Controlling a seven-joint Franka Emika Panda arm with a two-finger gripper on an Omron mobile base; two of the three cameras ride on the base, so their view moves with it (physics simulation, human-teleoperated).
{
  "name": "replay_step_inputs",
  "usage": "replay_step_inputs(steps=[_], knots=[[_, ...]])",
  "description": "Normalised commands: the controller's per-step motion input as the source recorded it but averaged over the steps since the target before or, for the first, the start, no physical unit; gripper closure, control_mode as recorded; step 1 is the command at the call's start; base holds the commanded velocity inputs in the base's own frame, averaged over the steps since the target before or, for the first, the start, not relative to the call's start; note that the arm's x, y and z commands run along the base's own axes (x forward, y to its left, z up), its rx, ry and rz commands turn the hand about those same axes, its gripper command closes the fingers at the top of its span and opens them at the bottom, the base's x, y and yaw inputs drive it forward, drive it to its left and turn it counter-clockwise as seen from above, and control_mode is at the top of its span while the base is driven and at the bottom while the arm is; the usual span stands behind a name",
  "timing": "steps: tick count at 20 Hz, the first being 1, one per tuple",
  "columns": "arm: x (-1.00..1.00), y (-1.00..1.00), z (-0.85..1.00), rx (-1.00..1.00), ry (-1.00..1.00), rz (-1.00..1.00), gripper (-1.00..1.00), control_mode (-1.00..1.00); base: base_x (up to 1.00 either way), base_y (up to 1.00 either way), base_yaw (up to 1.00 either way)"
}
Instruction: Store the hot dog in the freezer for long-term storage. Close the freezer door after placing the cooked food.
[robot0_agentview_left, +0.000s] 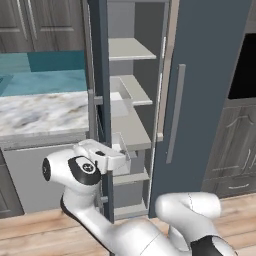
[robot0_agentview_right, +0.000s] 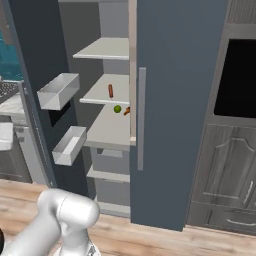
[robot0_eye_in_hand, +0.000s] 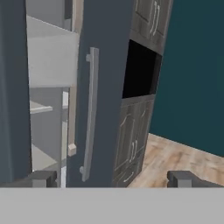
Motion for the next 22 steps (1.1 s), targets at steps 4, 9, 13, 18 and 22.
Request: replay_step_inputs(steps=[4,9,13,18,22], knots=[[0.29,0.34,-0.03,0.00,0.00,-0.11,-1.00,-1.00,0.00,0.00,0.00],[0.28,0.30,0.00,0.00,0.00,-0.09,-1.00,-1.00,0.00,0.00,0.00],[0.11,0.40,0.00,0.00,-0.02,-0.05,-1.00,-1.00,0.00,0.00,0.00],[0.00,0.42,0.00,0.00,-0.01,0.00,-1.00,-1.00,0.00,0.00,0.00],[0.23,0.12,-0.02,0.00,0.00,0.00,-1.00,-1.00,0.00,0.00,0.00]])
